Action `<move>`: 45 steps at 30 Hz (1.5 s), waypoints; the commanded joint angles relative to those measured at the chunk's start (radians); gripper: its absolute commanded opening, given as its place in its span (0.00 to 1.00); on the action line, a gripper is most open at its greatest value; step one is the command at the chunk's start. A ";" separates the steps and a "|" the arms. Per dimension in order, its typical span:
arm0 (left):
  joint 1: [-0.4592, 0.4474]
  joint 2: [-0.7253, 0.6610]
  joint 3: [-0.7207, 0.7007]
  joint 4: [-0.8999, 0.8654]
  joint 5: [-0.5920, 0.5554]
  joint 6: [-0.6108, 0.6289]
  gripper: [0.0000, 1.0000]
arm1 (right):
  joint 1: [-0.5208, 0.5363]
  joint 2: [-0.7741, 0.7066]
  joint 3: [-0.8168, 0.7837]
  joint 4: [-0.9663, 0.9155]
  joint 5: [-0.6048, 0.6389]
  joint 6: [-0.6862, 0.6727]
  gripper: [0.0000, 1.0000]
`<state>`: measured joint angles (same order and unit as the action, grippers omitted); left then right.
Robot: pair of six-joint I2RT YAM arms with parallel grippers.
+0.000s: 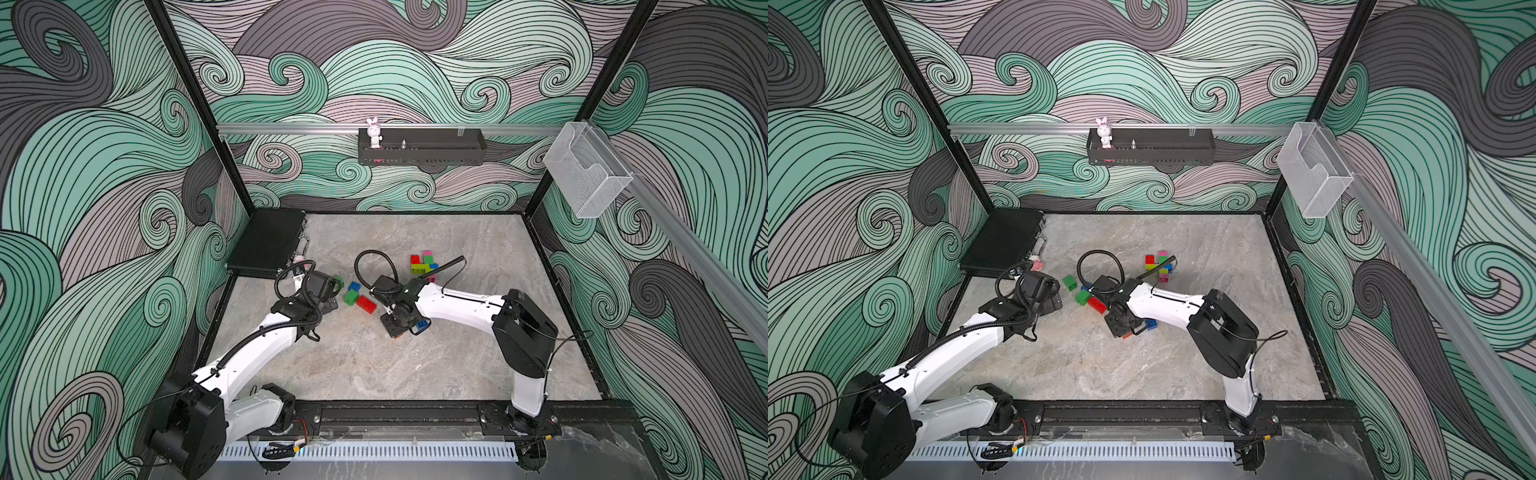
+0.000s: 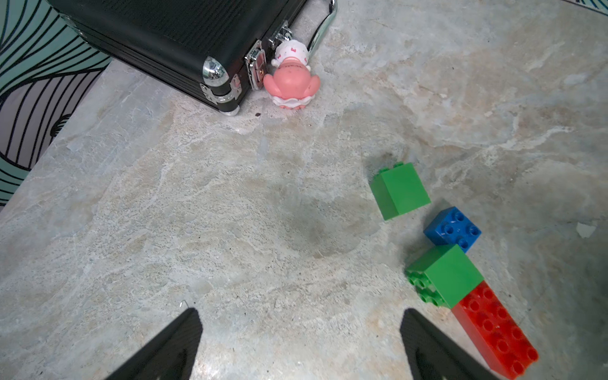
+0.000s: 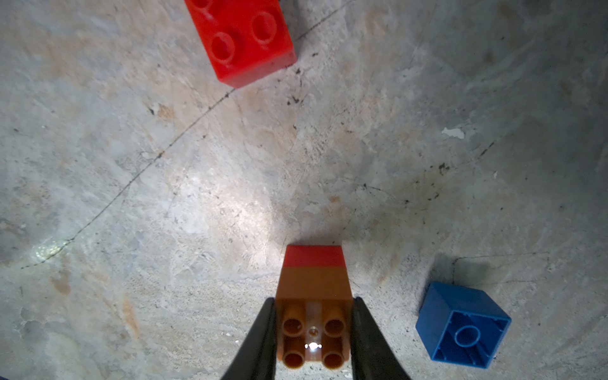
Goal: Assemble the number 4 with lego
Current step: Assemble the lego brick with the lego brick, then pick up the lego brick from the center of the board.
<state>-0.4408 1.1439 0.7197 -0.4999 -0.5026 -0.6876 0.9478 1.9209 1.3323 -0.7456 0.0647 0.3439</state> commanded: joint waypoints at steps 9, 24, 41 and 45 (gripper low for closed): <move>0.008 0.020 0.043 0.016 0.076 0.039 0.99 | -0.098 0.034 0.040 -0.047 0.008 0.095 0.30; 0.008 0.084 0.105 -0.033 0.158 0.054 0.99 | -0.156 0.049 0.130 0.014 0.035 0.227 0.53; 0.007 0.098 0.159 -0.035 0.268 0.068 0.99 | -0.235 -0.337 -0.331 0.099 -0.128 -0.204 0.79; 0.007 0.081 0.157 -0.018 0.288 0.064 0.98 | -0.234 -0.290 -0.333 0.147 -0.160 -0.204 0.79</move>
<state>-0.4408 1.2533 0.8562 -0.5331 -0.2417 -0.6270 0.7090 1.6203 0.9913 -0.6537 -0.0475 0.1970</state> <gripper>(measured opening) 0.985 0.792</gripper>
